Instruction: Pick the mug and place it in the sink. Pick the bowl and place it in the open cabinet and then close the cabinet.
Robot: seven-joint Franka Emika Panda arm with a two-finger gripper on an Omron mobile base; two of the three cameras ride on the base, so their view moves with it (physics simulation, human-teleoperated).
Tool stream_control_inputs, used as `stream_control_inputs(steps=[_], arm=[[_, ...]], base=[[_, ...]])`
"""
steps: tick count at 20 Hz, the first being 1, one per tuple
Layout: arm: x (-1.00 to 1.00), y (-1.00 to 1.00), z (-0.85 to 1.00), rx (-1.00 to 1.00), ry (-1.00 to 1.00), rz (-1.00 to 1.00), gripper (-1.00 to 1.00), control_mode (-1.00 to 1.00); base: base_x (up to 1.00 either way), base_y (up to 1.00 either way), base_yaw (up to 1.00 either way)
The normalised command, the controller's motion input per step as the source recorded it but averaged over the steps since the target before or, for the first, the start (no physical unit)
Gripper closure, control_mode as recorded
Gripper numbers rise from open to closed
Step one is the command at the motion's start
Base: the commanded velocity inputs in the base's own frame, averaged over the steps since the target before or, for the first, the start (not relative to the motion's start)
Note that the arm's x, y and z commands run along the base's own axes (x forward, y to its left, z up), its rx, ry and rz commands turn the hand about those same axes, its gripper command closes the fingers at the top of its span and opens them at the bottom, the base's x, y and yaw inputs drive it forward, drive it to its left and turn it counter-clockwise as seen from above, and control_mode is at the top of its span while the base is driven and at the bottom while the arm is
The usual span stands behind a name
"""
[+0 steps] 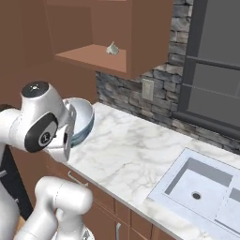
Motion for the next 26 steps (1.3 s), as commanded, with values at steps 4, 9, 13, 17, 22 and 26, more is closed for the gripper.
stream_control_inputs(steps=[4, 9, 13, 17, 22, 26], arm=[[-0.54, 0.04, 0.33, 0.07, -0.16, -0.11, 1.0, -1.0], [-0.01, 0.07, 0.46, -0.03, -0.11, -0.28, 1.0, -1.0], [-0.01, 0.05, 0.56, 0.0, -0.03, -0.29, 1.0, -1.0], [0.0, 0.08, 0.6, 0.03, 0.0, -0.17, 1.0, -1.0], [0.0, 0.14, 0.52, 0.11, 0.0, -0.05, 1.0, -1.0], [0.0, 0.12, 0.47, 0.16, 0.0, -0.02, 1.0, -1.0]], base=[[0.0, 0.0, 0.0], [0.0, 0.0, 0.0], [0.0, 0.0, 0.0], [0.0, 0.0, 0.0], [0.0, 0.0, 0.0], [0.0, 0.0, 0.0]])
